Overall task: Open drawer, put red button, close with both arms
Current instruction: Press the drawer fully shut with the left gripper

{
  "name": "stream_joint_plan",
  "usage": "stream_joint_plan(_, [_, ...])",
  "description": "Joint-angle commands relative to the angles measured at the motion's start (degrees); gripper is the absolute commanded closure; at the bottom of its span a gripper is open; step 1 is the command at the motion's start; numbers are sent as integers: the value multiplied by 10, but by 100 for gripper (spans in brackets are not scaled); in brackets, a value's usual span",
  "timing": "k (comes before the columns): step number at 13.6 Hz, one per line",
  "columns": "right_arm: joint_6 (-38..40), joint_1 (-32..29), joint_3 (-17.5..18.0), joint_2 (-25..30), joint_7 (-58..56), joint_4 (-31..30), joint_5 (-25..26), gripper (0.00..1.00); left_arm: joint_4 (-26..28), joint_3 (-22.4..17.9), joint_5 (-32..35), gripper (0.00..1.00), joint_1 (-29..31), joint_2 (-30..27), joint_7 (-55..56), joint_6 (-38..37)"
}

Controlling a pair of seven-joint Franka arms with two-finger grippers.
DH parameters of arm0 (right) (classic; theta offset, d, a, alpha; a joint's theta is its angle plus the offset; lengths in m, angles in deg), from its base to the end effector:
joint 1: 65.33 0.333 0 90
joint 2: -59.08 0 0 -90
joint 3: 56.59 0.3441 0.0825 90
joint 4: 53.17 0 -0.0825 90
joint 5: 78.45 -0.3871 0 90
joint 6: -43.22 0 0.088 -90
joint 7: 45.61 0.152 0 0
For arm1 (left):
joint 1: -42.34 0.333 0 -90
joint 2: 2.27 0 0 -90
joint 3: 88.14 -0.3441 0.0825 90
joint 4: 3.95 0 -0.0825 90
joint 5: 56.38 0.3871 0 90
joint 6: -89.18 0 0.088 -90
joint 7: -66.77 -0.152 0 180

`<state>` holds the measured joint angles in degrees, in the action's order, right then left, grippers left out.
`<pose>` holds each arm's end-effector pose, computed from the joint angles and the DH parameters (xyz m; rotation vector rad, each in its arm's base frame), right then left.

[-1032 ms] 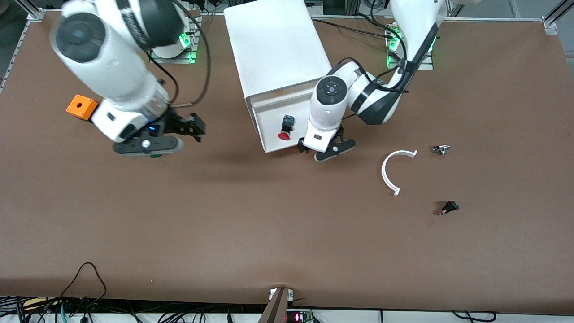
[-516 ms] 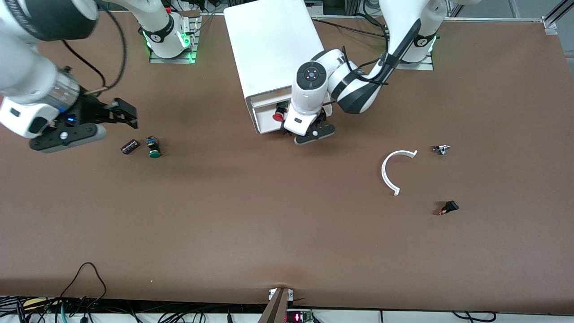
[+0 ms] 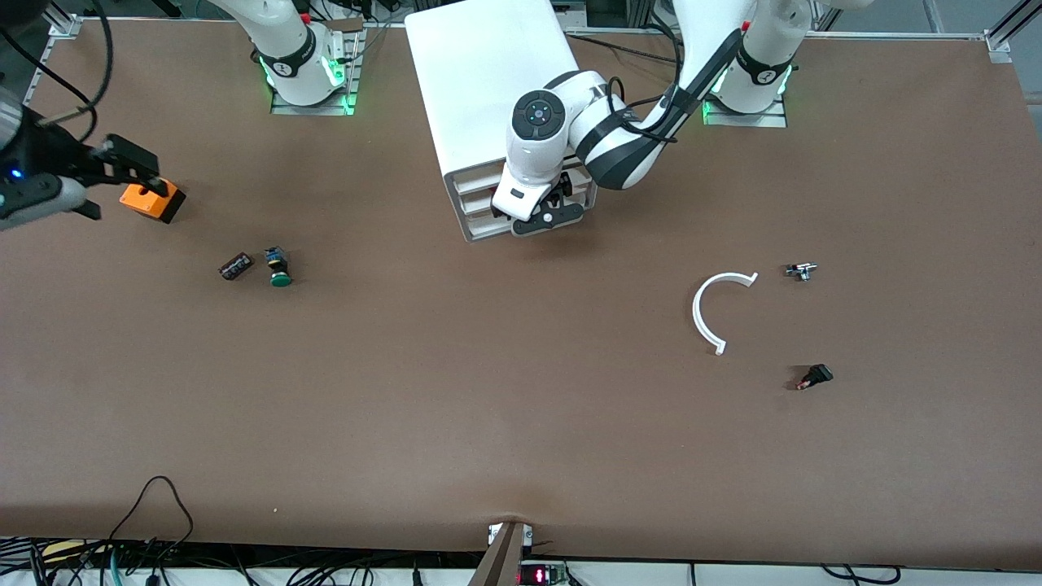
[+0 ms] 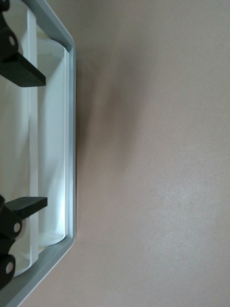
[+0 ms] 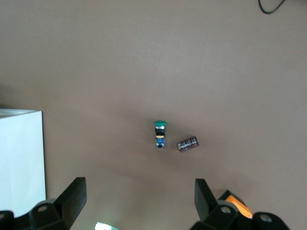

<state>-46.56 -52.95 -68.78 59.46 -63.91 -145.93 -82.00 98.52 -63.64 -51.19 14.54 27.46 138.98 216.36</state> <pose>0.5514 0.0109 0.5884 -3.0318 -0.4917 0.0537 0.4242 -0.5089 0.2596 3.0602 0.5206 -0.2166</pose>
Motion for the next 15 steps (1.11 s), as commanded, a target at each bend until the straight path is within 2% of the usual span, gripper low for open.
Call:
stream_joint_plan(1, [-46, -53, 71, 67, -12, -88, 31, 0, 9, 18, -14, 0, -15, 9, 7, -5])
stream_joint_plan(2, [-51, -74, 88, 69, -28, -92, 33, 0, 9, 18, -14, 0, -17, 10, 7, -5])
stream_joint_plan(7, [-60, -76, 89, 50, -28, -64, 28, 0, 6, 19, -24, 0, -10, 37, -17, -5])
stream_joint_plan(10, [-51, -76, 88, 41, -27, -49, 27, 0, 0, 20, -69, 0, -9, 58, -50, -5])
stream_joint_plan(12, [-51, -76, 88, 38, -33, -49, 28, 0, 0, 19, -97, 0, 0, 58, -84, -6])
stream_joint_plan(15, [-51, -74, 91, 37, -32, -38, 37, 0, -16, 18, -99, 0, 26, 53, -98, -34])
